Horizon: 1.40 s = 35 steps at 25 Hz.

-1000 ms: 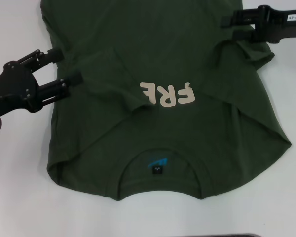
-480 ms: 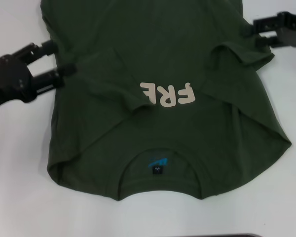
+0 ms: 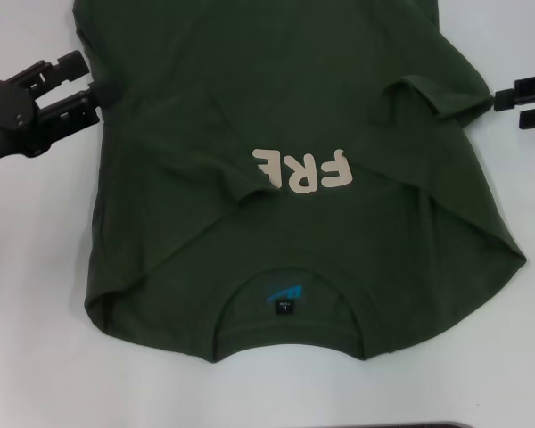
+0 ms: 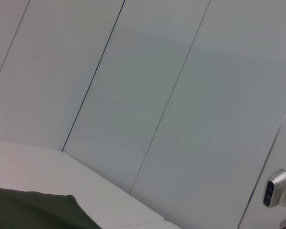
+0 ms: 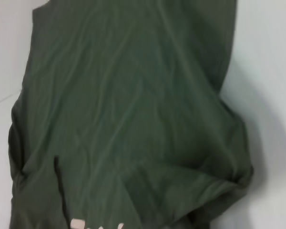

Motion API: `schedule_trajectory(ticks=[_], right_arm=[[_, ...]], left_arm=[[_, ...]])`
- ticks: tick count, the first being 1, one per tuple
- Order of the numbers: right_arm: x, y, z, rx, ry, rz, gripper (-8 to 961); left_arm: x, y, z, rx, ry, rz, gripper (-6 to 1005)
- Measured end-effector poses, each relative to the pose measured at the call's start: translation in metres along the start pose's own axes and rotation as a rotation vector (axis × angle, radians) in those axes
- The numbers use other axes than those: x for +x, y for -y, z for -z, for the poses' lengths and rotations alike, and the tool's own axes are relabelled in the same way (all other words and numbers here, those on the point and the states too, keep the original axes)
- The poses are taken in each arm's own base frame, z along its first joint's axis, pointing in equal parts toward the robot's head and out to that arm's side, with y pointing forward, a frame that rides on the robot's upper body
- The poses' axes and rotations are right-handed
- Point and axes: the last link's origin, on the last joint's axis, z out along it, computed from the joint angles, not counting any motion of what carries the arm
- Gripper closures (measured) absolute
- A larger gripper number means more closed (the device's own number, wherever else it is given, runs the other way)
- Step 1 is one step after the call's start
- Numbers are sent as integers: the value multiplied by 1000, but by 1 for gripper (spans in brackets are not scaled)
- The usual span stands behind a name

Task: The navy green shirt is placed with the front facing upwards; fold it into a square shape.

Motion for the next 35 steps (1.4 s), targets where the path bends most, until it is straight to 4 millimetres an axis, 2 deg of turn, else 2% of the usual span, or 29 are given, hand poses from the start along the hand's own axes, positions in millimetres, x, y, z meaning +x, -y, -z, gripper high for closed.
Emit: schedule_trajectory(ticks=[5,12,20,24,28,35], right_arm=[[1,1,-7,-7,33,-47,267],[-3,-19,-39,-34,40,-82,266],[-4,-26,-68,-24,66,-119,266],[-6,-34,-69,-56,58,-117,266],[-7,-46,-56,-128,18,-94,266],[6,-51,-39,-196,-82,-96,266]], left_arm=[[1,0,-1,-3,0,9,187],[0,1,-1,3,-3,15,187],[0,3,3,24,-16,18,187],[1,4,4,31,-22,17,187],[1,5,3,35,-22,17,187],[0,6,2,41,-38,29,187]])
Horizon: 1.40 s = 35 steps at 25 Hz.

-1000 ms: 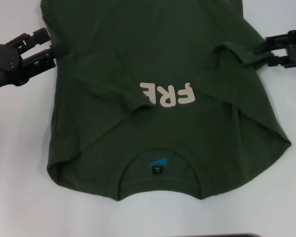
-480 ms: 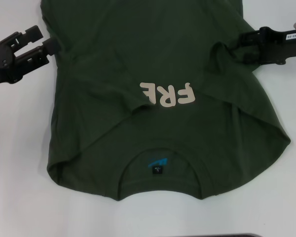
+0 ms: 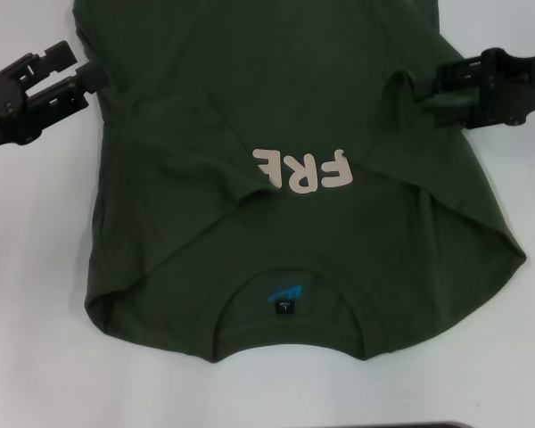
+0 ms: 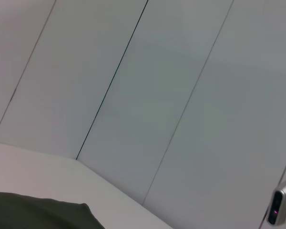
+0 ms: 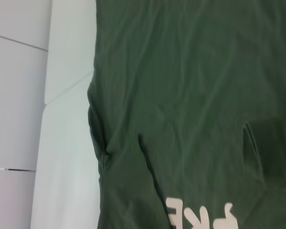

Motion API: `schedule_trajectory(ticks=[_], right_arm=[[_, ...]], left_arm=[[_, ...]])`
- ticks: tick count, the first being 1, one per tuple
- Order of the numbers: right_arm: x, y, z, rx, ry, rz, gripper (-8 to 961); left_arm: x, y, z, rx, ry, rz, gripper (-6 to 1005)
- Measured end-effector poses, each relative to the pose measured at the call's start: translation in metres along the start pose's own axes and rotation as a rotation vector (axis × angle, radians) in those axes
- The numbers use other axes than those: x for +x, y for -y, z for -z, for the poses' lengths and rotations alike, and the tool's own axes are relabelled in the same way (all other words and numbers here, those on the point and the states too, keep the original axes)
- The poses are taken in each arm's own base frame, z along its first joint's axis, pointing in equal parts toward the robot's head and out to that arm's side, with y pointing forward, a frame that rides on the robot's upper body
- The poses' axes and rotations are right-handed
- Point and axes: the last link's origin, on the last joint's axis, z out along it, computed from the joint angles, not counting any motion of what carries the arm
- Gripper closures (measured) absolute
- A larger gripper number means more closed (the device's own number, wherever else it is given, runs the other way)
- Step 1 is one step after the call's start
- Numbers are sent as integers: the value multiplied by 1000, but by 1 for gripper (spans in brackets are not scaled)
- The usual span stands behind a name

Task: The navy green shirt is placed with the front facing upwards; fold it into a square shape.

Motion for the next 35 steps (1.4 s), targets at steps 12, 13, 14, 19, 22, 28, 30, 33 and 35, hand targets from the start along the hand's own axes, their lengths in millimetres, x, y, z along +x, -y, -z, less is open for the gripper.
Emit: schedule_trajectory(ticks=[12,13,14,19,22,28,30,33,35], right_arm=[[2,15,-37,128,69,46,265],[0,13,-38,140,69,64,265],[-4,11,-38,154,77,83,265],[-23,10,-22,216,134,144,265],[-36,10,-9,250,184,175,265],[-55,15,3,329,289,259,265],[-54,14,3,319,281,264,265],[-44,12,1,283,217,248,265],[-36,14,3,265,173,228,265]], left_arm=[[3,1,-3,0,-14,1,187],[3,1,-3,-1,-17,1,187],[3,1,-3,-2,-21,2,187],[4,0,-3,-2,-36,5,187],[3,1,-3,0,-38,13,187],[5,1,-6,-6,-45,14,187],[5,1,-7,-9,-44,12,187],[6,1,-7,-9,-44,10,187],[6,1,-7,-8,-44,9,187]])
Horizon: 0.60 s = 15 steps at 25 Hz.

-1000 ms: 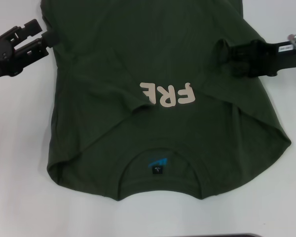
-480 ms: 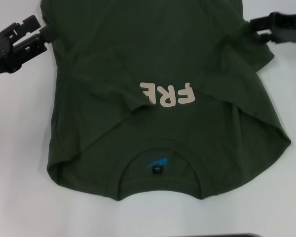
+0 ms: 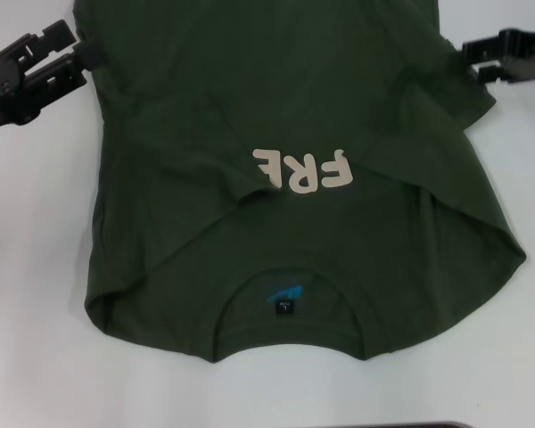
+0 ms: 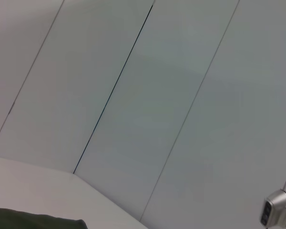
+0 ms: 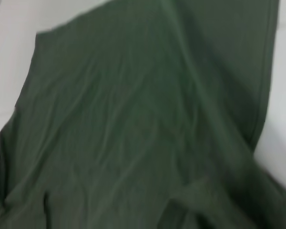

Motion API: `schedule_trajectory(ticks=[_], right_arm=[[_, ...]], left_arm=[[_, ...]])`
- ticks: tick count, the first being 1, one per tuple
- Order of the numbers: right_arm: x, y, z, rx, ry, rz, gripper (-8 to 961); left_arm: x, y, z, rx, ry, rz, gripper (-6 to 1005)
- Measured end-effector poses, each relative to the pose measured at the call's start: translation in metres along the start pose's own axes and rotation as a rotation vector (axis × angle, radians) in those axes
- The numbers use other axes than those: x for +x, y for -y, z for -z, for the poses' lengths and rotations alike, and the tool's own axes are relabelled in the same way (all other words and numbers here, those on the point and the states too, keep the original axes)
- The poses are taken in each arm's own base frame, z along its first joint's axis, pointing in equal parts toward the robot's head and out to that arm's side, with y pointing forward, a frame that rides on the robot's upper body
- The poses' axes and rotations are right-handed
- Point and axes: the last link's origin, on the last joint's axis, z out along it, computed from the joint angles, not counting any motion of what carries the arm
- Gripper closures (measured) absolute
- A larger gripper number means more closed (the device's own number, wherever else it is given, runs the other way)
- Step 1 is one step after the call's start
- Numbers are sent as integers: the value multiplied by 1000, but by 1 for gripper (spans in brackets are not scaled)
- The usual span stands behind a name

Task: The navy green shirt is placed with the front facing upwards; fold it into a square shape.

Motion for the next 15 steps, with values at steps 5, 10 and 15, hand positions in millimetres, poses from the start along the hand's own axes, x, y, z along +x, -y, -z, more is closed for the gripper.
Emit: schedule_trajectory(ticks=[5,10,15], right_arm=[[16,11,13,-20,-63,-51,265],[25,26,28,-2,-62,-85,266],[29,35,37,9,-34,-109,266]], left_arm=[[0,-1,-1,-4,-1,-2,187],[-1,-2,-1,-9,-1,2,187],[0,-2,-2,-12,0,10,187]])
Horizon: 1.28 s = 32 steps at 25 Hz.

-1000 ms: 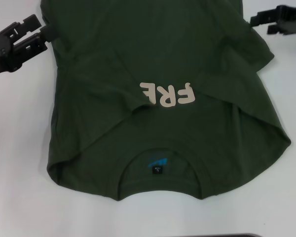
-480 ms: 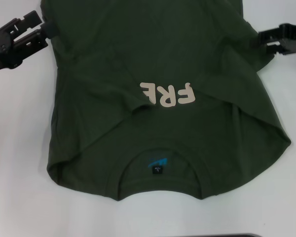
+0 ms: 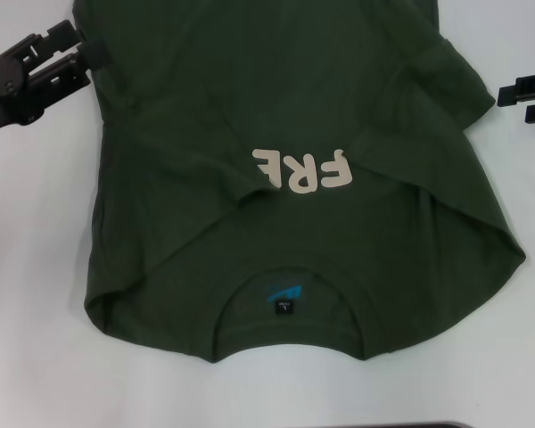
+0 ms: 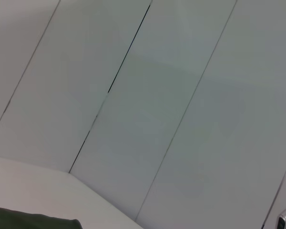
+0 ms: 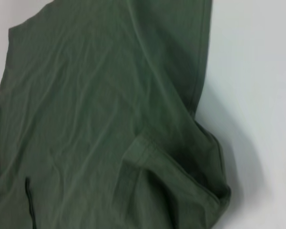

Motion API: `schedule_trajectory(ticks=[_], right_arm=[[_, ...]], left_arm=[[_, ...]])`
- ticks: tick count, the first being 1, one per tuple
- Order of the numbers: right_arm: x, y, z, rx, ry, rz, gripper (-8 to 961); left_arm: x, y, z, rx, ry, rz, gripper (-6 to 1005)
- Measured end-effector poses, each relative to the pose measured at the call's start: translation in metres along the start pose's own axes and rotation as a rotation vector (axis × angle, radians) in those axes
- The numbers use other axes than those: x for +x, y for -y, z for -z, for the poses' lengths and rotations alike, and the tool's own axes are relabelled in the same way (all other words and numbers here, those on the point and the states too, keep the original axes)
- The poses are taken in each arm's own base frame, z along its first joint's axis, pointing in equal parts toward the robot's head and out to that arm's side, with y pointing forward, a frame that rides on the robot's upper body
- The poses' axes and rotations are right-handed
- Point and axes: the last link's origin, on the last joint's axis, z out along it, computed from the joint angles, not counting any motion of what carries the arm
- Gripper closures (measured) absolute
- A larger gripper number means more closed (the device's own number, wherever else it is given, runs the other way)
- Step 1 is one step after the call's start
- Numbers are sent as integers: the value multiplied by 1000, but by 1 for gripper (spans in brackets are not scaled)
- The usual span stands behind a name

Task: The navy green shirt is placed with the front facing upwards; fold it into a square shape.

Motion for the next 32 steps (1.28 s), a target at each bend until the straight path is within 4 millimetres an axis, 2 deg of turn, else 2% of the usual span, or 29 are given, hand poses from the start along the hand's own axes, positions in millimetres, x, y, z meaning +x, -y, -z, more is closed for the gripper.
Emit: schedule_trajectory(ticks=[11,16,21,22,24,29,32], right_arm=[[3,-5,-4,-20,-29,4,266],[15,-12,10,-86,-149,19,265],[35,-16,27,-212,-233,78,265],[41,-17,34,-295,-184,137,265],[42,-16,37,-338,-128,161,265],[47,-11,51,-546,314,241,265],[51,-6,47,-544,349,230,264]], left_arm=[[0,1,2,9,0,2,186],[4,5,3,27,2,44,186],[12,13,9,54,26,179,186],[15,16,11,59,34,219,186],[22,21,18,76,46,295,186],[31,29,29,110,56,396,186],[30,30,30,121,93,437,186]])
